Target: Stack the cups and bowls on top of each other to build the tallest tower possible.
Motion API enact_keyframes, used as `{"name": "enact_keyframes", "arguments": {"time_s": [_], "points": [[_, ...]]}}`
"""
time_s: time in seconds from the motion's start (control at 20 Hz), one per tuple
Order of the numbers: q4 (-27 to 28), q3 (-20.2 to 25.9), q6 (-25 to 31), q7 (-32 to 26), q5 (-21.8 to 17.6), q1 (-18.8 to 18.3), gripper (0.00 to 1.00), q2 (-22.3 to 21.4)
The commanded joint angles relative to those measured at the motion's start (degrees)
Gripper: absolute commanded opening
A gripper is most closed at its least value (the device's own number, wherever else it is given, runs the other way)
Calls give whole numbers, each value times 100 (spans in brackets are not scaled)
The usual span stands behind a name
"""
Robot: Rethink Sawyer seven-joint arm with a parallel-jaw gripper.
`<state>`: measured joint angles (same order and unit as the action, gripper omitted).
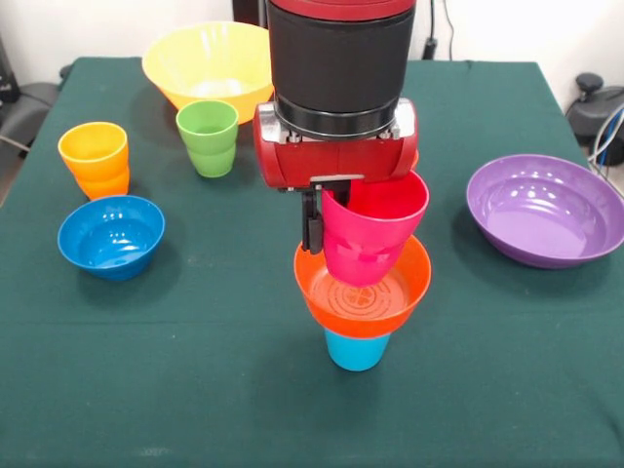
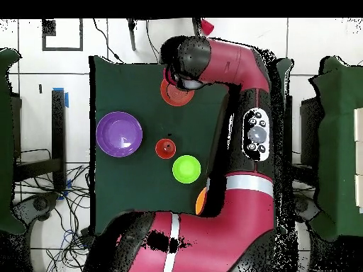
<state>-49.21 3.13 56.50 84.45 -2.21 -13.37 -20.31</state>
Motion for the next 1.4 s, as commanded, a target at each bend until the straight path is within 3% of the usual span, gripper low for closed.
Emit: {"name": "enact_keyframes", "arguments": {"time_s": [0.05, 1.4], "points": [[-136, 198, 275, 593, -15, 71, 0, 75], [-249, 204, -52, 558, -41, 53, 0, 202]]}}
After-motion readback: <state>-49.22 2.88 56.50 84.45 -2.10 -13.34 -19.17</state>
